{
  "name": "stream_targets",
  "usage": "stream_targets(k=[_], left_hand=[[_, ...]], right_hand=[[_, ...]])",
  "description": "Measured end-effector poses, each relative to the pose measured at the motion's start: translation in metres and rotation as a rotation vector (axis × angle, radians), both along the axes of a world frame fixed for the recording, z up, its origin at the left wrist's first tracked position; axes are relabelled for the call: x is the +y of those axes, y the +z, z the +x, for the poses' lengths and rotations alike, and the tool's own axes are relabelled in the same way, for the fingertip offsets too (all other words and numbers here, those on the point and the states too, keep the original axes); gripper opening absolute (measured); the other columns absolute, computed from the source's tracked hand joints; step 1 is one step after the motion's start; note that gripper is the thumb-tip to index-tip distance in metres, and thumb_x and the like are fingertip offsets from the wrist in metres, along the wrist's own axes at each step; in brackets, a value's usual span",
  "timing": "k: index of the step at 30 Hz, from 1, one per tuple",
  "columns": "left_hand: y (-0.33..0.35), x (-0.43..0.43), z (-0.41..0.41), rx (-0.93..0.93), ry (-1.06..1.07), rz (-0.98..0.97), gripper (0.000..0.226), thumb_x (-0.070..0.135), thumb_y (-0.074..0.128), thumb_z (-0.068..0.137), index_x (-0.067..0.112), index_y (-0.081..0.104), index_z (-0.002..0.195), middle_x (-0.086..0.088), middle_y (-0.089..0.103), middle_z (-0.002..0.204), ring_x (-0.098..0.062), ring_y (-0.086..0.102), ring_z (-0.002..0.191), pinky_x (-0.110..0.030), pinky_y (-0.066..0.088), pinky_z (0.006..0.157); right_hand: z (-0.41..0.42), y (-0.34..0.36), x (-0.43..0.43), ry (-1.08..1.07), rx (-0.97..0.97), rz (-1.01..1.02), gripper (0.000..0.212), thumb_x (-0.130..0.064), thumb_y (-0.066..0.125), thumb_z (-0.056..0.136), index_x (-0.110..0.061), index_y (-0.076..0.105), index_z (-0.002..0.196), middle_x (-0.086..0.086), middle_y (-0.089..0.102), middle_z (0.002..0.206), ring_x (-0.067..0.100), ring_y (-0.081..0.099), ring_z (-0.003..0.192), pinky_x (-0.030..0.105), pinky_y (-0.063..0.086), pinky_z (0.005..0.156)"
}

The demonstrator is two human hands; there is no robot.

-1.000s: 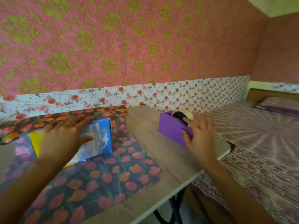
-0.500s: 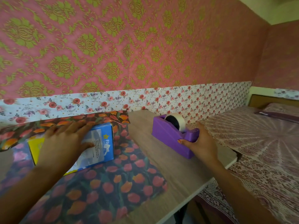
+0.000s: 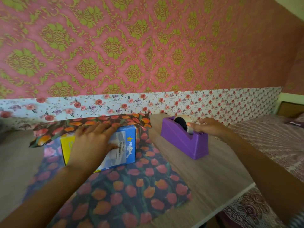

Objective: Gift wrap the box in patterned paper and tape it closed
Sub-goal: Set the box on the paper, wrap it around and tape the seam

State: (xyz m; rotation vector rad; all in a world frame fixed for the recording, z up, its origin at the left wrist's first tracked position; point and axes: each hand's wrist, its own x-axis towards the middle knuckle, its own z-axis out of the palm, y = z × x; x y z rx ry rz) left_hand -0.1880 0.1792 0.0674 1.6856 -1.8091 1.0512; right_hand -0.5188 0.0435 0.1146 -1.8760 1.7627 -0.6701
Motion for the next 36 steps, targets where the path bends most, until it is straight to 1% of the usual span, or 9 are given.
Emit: stream_targets(k=[5,8,12,16,19,21,24,32,36], left_hand=[[-0.001,-0.001,0.002,0.002,-0.001,0.013,0.069,0.031,0.093,0.046,0.010,0.071,0.108,-0.013,0.071,0.103,-0.035,0.069,0.084,-0.053,0.051,0.074],[-0.001,-0.001,0.002,0.006,0.002,0.026,0.069,0.031,0.093,0.047,0.010,0.071,0.109,-0.013,0.071,0.104,-0.035,0.069,0.085,-0.053,0.051,0.075],[-0.001,-0.001,0.002,0.005,0.009,0.030,0.069,0.032,0.093,0.046,0.010,0.071,0.108,-0.013,0.071,0.104,-0.036,0.069,0.084,-0.054,0.051,0.073],[0.000,-0.002,0.002,0.005,0.001,0.008,0.068,0.032,0.092,0.048,0.011,0.071,0.109,-0.013,0.071,0.104,-0.036,0.069,0.084,-0.054,0.050,0.074],[-0.001,-0.002,0.002,0.002,0.002,0.007,0.066,0.031,0.091,0.049,0.010,0.070,0.109,-0.013,0.071,0.103,-0.035,0.069,0.085,-0.053,0.050,0.076],[-0.002,-0.001,0.002,-0.003,0.005,0.016,0.066,0.032,0.091,0.051,0.010,0.070,0.110,-0.013,0.070,0.105,-0.035,0.068,0.087,-0.053,0.050,0.076],[-0.001,-0.001,0.002,-0.004,-0.002,0.010,0.066,0.030,0.091,0.051,0.010,0.070,0.110,-0.014,0.070,0.104,-0.036,0.068,0.087,-0.054,0.050,0.075],[-0.001,-0.002,0.002,-0.003,-0.003,0.013,0.067,0.029,0.091,0.051,0.010,0.070,0.111,-0.015,0.070,0.104,-0.037,0.068,0.088,-0.054,0.050,0.074],[-0.002,-0.003,0.002,-0.002,0.006,0.022,0.067,0.030,0.090,0.051,0.010,0.069,0.112,-0.015,0.070,0.104,-0.037,0.068,0.089,-0.055,0.050,0.074]], right_hand=[[0.005,0.014,-0.005,-0.055,-0.116,0.049,0.039,-0.018,0.071,0.080,0.007,0.063,0.108,0.022,0.058,0.124,0.032,0.053,0.113,0.032,0.038,0.087],[0.006,0.010,-0.006,-0.145,-0.414,0.079,0.053,0.006,0.070,0.074,0.009,0.051,0.124,0.022,0.058,0.121,0.029,0.059,0.100,0.029,0.047,0.076],[0.004,-0.004,-0.003,-0.233,-0.879,0.149,0.066,0.009,0.065,0.077,0.002,0.038,0.137,0.022,0.057,0.118,0.017,0.056,0.072,0.022,0.052,0.048],[0.005,-0.011,0.003,-0.284,-1.091,0.142,0.057,0.006,0.060,0.082,0.003,0.039,0.135,0.012,0.057,0.087,0.014,0.054,0.054,0.015,0.037,0.027],[0.002,-0.017,0.004,-0.292,-1.211,0.163,0.031,0.003,0.057,0.085,0.001,0.055,0.117,0.004,0.059,0.089,0.006,0.046,0.044,0.013,0.033,0.029],[-0.002,-0.020,0.003,-0.304,-1.331,0.187,0.009,0.000,0.053,0.086,-0.006,0.059,0.088,-0.003,0.054,0.072,0.003,0.037,0.046,0.011,0.031,0.034],[-0.007,-0.029,0.003,-0.302,-1.438,0.151,0.024,0.000,0.046,0.082,-0.015,0.043,0.064,-0.008,0.042,0.042,0.004,0.029,0.046,0.013,0.027,0.047],[-0.019,-0.063,0.026,-0.161,-1.087,0.199,0.009,-0.020,0.058,0.086,-0.018,0.065,0.093,-0.004,0.045,0.070,0.010,0.034,0.064,0.022,0.031,0.061],[-0.016,-0.064,0.028,-0.196,-1.090,0.187,0.012,-0.017,0.059,0.086,-0.017,0.064,0.097,-0.001,0.050,0.075,0.011,0.040,0.067,0.023,0.035,0.061]])
